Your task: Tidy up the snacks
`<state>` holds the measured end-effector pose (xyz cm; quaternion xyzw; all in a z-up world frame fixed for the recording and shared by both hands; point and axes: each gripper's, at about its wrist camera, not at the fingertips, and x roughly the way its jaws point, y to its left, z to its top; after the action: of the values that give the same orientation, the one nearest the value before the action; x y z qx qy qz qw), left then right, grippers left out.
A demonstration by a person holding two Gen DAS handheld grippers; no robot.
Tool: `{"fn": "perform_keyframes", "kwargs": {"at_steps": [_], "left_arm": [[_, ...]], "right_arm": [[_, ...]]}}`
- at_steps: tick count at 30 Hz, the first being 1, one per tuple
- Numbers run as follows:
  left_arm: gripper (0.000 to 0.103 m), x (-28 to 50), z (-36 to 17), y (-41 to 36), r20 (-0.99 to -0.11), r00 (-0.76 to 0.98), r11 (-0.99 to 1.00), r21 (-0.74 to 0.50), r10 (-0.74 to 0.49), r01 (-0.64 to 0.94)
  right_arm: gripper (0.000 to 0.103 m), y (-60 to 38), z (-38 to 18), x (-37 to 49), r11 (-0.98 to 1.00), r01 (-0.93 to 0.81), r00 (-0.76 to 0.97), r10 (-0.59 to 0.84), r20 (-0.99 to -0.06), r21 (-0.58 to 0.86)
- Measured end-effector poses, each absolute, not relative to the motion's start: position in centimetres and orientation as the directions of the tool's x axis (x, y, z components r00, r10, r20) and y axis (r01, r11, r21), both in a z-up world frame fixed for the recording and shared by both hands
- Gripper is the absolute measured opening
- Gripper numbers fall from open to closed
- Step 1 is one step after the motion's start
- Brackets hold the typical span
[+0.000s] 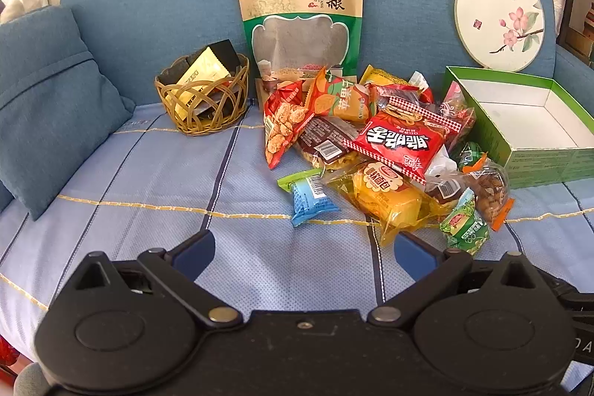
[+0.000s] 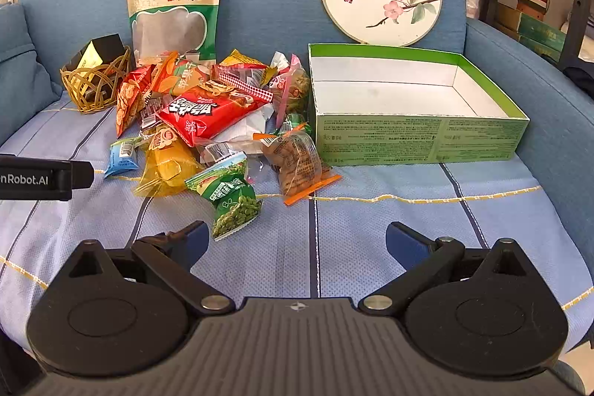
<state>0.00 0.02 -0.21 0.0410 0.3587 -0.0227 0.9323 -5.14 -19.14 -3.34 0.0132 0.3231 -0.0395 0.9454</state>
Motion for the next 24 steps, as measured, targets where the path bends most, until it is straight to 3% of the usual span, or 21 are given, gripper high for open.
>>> {"fn": "perform_keyframes", "kwargs": {"at_steps": [24], "left_arm": [[0.103,0.2,-0.77,-0.32,-0.682,0.731,0.995,0.058,-0.019,0.08]], "right_arm": [[0.103,-19.18,-4.11,-5.09,0.997,0.081,0.786,-0.067,-0.614,-0.004]]}}
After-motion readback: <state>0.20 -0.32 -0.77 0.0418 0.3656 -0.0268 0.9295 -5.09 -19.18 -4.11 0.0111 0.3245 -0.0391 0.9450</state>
